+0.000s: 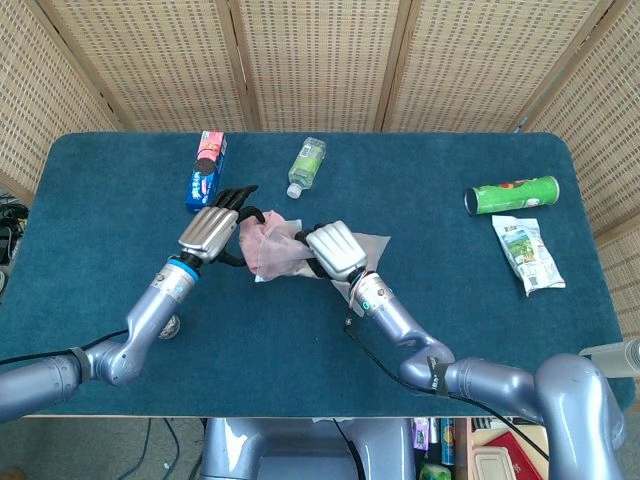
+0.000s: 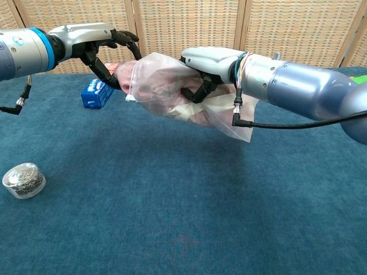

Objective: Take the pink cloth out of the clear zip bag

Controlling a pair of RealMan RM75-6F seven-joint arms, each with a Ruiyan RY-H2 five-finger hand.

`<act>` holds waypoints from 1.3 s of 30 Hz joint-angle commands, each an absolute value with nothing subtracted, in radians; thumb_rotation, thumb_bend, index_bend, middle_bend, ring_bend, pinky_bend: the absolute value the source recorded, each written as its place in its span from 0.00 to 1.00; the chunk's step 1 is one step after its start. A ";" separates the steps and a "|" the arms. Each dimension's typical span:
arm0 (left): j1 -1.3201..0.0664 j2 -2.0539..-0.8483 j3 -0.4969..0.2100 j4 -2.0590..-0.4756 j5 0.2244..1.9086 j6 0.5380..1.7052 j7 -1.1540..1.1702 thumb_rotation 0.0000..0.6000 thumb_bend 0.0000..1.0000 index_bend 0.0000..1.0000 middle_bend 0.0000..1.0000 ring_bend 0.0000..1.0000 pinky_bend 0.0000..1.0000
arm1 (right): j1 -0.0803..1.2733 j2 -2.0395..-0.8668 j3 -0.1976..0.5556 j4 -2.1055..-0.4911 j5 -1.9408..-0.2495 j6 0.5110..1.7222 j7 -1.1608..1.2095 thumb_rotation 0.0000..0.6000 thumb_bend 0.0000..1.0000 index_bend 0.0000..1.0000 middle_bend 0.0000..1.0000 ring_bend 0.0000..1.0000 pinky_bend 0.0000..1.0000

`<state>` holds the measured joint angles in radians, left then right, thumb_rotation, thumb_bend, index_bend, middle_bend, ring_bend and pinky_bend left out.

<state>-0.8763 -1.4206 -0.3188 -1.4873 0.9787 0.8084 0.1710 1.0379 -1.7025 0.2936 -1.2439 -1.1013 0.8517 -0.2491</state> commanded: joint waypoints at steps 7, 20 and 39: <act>-0.892 -1.431 -0.308 -1.500 0.948 0.815 0.179 1.00 0.27 0.37 0.00 0.00 0.00 | 1.038 -1.701 0.297 -1.251 -1.095 0.853 -0.257 1.00 1.00 0.54 0.57 0.44 0.52; -0.946 -1.490 -0.300 -1.435 0.916 0.845 0.247 1.00 0.54 0.68 0.00 0.00 0.00 | 1.025 -1.683 0.290 -1.298 -1.090 0.871 -0.282 1.00 1.00 0.54 0.57 0.44 0.52; -0.991 -1.601 -0.296 -1.236 0.977 0.804 0.157 1.00 0.54 0.69 0.00 0.00 0.00 | 0.825 -1.439 0.192 -1.600 -1.059 1.031 -0.363 1.00 0.00 0.00 0.00 0.00 0.00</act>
<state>-0.9846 -1.5878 -0.2946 -1.2522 0.9697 0.8132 0.1735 0.8579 -1.4779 0.2198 -1.5733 -1.0252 1.0049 -0.3660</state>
